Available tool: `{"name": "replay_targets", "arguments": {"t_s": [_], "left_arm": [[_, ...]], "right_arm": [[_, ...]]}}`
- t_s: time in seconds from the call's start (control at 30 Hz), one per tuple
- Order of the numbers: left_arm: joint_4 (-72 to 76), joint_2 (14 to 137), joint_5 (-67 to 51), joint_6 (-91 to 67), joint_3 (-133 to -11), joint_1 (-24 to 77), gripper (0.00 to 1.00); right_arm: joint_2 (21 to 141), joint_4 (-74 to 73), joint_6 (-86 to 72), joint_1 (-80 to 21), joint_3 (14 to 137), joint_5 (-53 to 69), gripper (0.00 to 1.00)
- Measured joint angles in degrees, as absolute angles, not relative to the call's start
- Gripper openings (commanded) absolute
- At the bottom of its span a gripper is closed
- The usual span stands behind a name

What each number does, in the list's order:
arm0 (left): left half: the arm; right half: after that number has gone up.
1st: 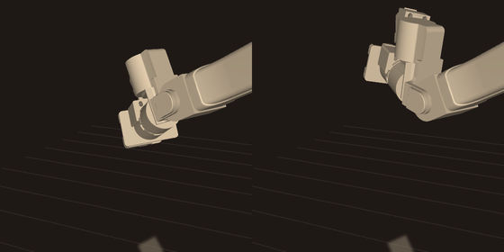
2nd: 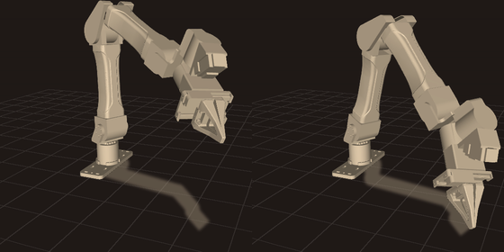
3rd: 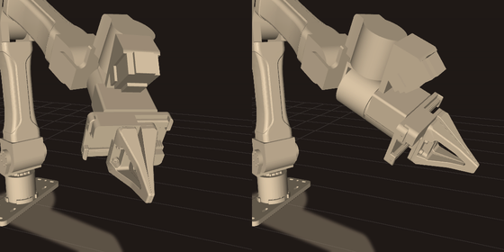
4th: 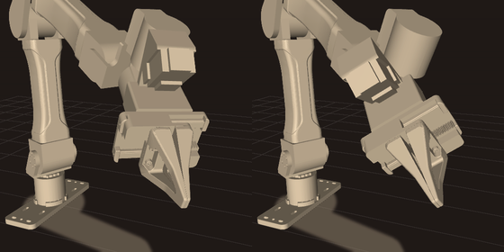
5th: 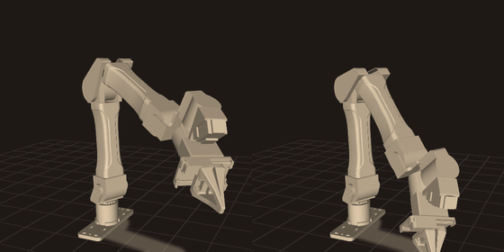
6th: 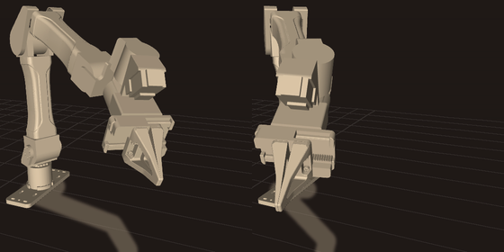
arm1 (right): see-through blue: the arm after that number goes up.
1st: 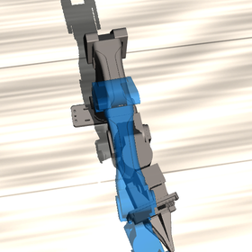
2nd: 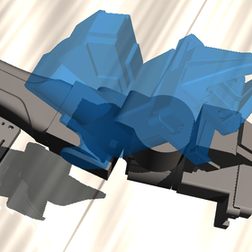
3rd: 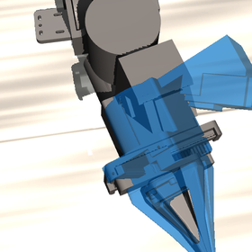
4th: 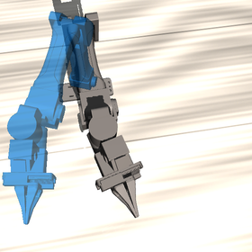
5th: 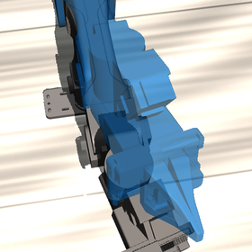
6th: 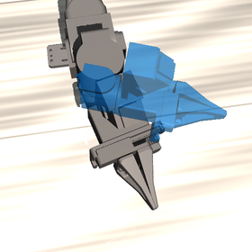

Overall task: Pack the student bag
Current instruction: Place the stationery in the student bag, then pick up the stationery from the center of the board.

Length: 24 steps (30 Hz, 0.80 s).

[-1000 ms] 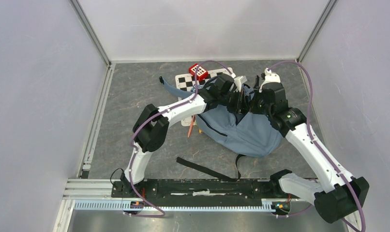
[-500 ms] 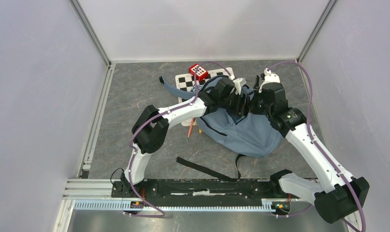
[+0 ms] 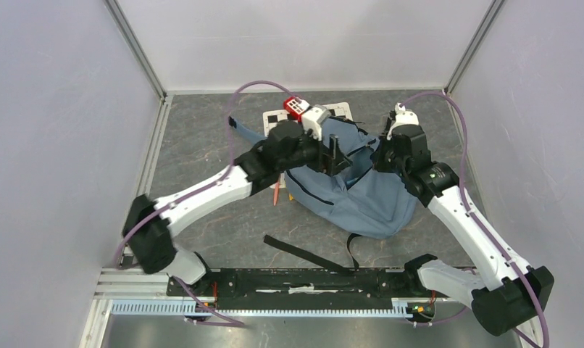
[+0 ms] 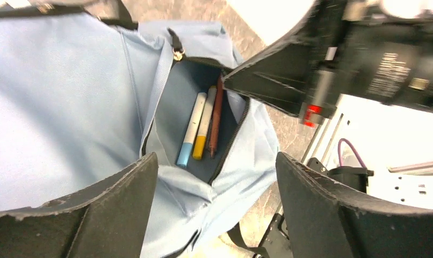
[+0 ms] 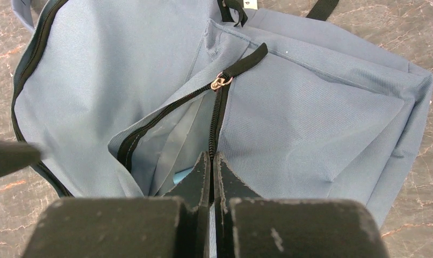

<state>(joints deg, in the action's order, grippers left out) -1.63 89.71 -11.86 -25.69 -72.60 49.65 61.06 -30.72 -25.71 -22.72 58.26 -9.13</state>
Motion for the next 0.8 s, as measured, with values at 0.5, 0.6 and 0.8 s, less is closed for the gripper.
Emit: {"name": "replay_targets", "arguments": {"t_s": [0.5,0.6,0.8], "left_arm": [[-16.8,70.76,2.87,-23.44,-50.78,39.9,0.86],[-19.7,70.57,5.34,-25.04,-47.88,36.86,0.76],[-21.28,76.55,7.2,-27.66,-47.35,36.12,0.61]], "right_arm": [[61.87,-30.41,-25.69,-22.72,58.26,-9.06,0.0],[61.93,-30.39,-25.71,-22.72,58.26,-9.06,0.0],[62.02,-30.39,-25.69,-22.72,58.26,-9.06,0.0]]}}
